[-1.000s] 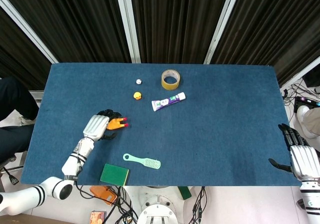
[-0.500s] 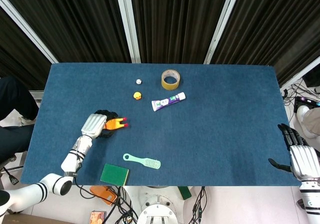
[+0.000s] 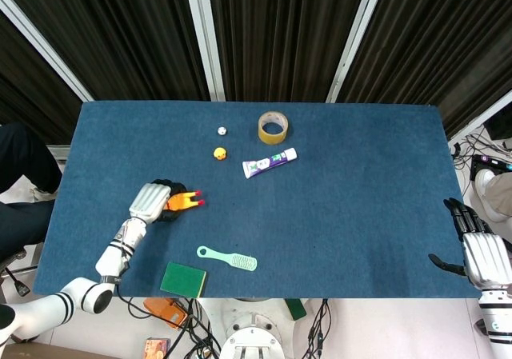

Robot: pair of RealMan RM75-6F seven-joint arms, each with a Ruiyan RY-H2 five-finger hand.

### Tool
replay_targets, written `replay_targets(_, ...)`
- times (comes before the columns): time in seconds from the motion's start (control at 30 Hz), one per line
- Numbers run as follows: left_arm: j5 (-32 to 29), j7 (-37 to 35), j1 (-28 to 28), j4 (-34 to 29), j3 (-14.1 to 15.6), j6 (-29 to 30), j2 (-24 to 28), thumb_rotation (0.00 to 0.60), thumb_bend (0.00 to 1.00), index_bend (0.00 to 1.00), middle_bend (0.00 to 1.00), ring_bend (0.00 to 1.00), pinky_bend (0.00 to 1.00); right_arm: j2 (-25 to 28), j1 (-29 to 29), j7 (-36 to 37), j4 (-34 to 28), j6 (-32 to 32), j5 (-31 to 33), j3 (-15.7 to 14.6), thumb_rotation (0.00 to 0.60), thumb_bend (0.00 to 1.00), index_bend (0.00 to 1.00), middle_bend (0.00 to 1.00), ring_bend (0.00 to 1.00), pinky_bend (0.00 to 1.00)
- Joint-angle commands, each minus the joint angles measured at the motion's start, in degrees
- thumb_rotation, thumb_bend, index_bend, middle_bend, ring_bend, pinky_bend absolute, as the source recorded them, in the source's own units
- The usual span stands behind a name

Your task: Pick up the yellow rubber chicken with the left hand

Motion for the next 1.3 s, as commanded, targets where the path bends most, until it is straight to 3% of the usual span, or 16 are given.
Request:
replay_targets(0.03,0.4,-0.5,0.0,-0.3,-0.2,0.9,0.2,0.6,0.32,0.43,0.47,0.36,0.36,0.0,0.0,0.0,0.0,0.0,0.0,0.0,0.6,0.21,0.12,0.13,0.17,0.29)
replay_targets(0.17,0.9,-0.5,-0.1,-1.1,-0.3,1.6,1.1,0.6,0.38,0.5,0.55,0.43,0.44,0.0,0.0,0.1,0.1,0.1,0.0,0.0,0.6,0.21,0.12,0.13,0.17,0.29)
replay_targets(0.47,1.8,2.2,-0.2,-5.6,-0.9,3.9,5.4,0.6,0.39,0.51,0.56,0.44,0.45,0.0,0.0,0.0,0.0,0.1,-0.2,-0.1,0.6,0.21,0.12,0.13,0.17,0.29)
replay_targets(0.8,1.8,11.1,-1.5,-19.7,-4.3,6.3,16.4,0.6,0.4,0.51,0.56,0.46,0.48,0.0,-0.1,0.1,-0.1,0.2,-0.2,-0.1,0.6,0.21,0.12,0.13,0.17,0.29)
replay_targets(1.0,2.0,17.6,-2.5,-27.6,-5.7,7.2,21.4,0.6,0.53,0.58,0.63,0.53,0.59,0.1,-0.1,0.2,-0.1,0.2,-0.2,-0.1,0.6,0.21,0.12,0.13,0.17,0.29)
replay_targets(1.3,1.0,21.2,-3.6,-31.8,-6.3,7.3,23.8,0.6,0.57,0.65,0.68,0.59,0.65,0.1,0.0,0.2,-0.1,0.1,-0.3,-0.2,0.6,0.21,0.12,0.13,0.17,0.29)
